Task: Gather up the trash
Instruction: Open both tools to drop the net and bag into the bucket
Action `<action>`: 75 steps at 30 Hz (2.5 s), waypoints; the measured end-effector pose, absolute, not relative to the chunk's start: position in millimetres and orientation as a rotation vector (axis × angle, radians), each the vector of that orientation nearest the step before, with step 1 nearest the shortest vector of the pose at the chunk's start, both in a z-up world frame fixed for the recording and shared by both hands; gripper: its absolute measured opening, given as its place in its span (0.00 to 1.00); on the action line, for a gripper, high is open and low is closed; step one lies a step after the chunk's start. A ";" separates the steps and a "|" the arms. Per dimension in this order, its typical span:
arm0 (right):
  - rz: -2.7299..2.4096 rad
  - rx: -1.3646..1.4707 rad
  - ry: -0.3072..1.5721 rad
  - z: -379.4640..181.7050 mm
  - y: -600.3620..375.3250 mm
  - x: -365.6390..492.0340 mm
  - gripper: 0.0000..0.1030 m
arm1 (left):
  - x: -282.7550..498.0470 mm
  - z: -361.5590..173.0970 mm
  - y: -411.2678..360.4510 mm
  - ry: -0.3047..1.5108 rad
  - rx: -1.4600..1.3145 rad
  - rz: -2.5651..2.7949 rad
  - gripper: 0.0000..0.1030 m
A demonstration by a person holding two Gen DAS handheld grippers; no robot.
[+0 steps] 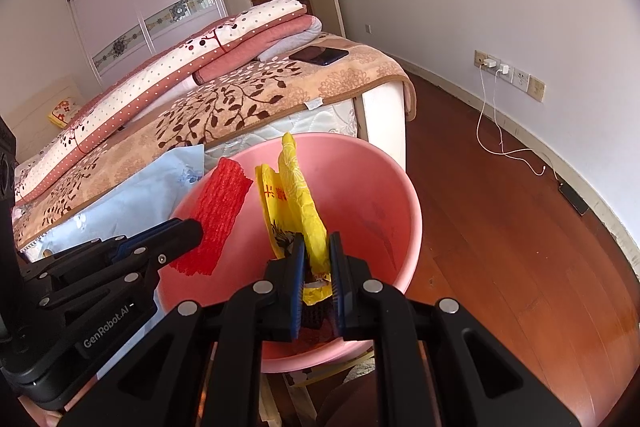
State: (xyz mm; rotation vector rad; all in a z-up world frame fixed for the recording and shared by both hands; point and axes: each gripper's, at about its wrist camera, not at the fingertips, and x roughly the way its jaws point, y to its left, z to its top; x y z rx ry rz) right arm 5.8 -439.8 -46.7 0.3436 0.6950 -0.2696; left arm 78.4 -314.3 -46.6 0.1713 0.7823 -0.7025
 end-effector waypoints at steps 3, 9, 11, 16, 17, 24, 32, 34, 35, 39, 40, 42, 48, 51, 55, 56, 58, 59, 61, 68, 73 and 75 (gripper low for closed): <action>-0.269 0.343 0.694 -46.6 -439.8 6.0 0.11 | 79.5 -47.9 -314.3 0.793 0.171 -0.700 0.12; -0.270 0.344 0.695 -45.9 -439.7 6.2 0.11 | 80.0 -50.7 -312.9 0.805 0.168 -0.696 0.12; -0.269 0.343 0.696 -46.1 -439.7 6.7 0.11 | 80.8 -51.9 -312.6 0.811 0.166 -0.695 0.12; -0.268 0.341 0.696 -46.1 -438.8 7.8 0.11 | 83.8 -55.6 -310.0 0.833 0.151 -0.689 0.12; -0.268 0.341 0.697 -46.3 -439.0 8.0 0.11 | 84.4 -56.0 -309.3 0.836 0.148 -0.689 0.13; -0.268 0.341 0.697 -45.8 -439.0 7.6 0.11 | 87.2 -57.9 -306.0 0.858 0.133 -0.680 0.19; -0.265 0.339 0.700 -47.3 -437.6 9.1 0.11 | 86.3 -58.1 -304.4 0.865 0.123 -0.681 0.27; -0.265 0.339 0.700 -47.3 -437.8 9.1 0.11 | 85.9 -58.3 -303.9 0.868 0.122 -0.682 0.27; -0.264 0.339 0.701 -47.2 -437.8 9.2 0.11 | 85.6 -58.6 -303.6 0.869 0.122 -0.682 0.29; -0.259 0.337 0.704 -49.4 -436.1 10.0 0.11 | 84.3 -57.5 -301.8 0.868 0.119 -0.683 0.35; -0.258 0.337 0.704 -49.7 -435.5 10.2 0.11 | 84.1 -57.3 -301.8 0.865 0.121 -0.683 0.35; -0.255 0.335 0.705 -50.5 -433.7 10.2 0.11 | 82.5 -55.6 -301.3 0.859 0.122 -0.684 0.35; -0.255 0.331 0.702 -49.4 -432.9 9.6 0.15 | 81.7 -51.9 -299.5 0.852 0.116 -0.683 0.35; -0.258 0.335 0.698 -48.5 -433.4 8.1 0.27 | 82.0 -51.2 -298.0 0.851 0.111 -0.679 0.35; -0.258 0.335 0.691 -47.0 -433.2 6.6 0.34 | 81.4 -49.8 -296.1 0.851 0.107 -0.679 0.35; -0.256 0.335 0.691 -46.8 -433.0 6.1 0.34 | 81.1 -49.7 -296.0 0.851 0.106 -0.679 0.35; -0.253 0.337 0.689 -46.3 -432.5 5.4 0.35 | 80.3 -49.2 -296.0 0.851 0.107 -0.680 0.35; -0.252 0.335 0.687 -45.8 -432.0 4.9 0.37 | 79.8 -48.6 -295.8 0.850 0.108 -0.681 0.35; -0.250 0.334 0.684 -44.9 -431.1 4.0 0.39 | 79.4 -47.9 -295.3 0.847 0.107 -0.680 0.35; -0.242 0.323 0.678 -42.1 -428.7 1.9 0.40 | 77.0 -42.7 -289.6 0.827 0.102 -0.654 0.35; -0.232 0.312 0.671 -39.4 -424.8 0.5 0.40 | 75.1 -37.8 -286.4 0.806 0.104 -0.645 0.35; -0.229 0.303 0.665 -37.8 -422.4 -0.7 0.40 | 73.9 -36.0 -285.4 0.798 0.104 -0.643 0.35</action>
